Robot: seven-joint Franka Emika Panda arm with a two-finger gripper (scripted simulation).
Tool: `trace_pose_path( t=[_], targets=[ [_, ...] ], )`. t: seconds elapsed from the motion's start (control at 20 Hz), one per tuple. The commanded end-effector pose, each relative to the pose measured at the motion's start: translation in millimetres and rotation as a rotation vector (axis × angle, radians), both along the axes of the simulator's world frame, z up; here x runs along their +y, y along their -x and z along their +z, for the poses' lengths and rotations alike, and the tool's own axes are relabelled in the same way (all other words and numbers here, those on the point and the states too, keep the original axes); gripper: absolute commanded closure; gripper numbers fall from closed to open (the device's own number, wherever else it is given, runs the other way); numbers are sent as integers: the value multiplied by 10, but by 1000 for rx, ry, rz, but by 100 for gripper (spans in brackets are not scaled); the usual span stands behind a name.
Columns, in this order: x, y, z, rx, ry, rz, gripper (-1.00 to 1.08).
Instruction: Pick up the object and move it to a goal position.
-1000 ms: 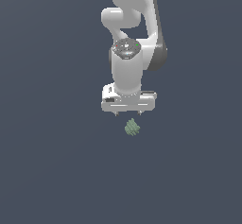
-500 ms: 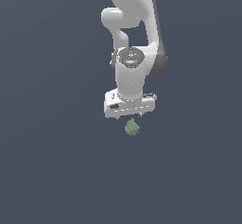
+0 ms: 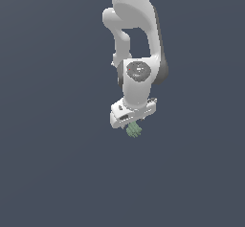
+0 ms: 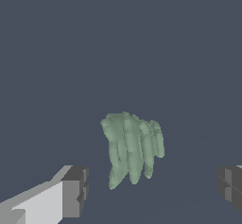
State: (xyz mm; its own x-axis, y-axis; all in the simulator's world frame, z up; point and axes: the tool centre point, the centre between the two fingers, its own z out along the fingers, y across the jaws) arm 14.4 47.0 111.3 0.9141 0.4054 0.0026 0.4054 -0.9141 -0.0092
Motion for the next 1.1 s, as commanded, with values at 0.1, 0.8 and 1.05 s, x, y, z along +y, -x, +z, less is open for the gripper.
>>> trace_pose_path(
  t=[0.1,0.8,1.05],
  targets=[
    [37,2,-112,-2,6,81,-92],
    [56,10,-311,-1,9,122,-92],
    [60,20,-574,-2,9,126,-92]
  ],
)
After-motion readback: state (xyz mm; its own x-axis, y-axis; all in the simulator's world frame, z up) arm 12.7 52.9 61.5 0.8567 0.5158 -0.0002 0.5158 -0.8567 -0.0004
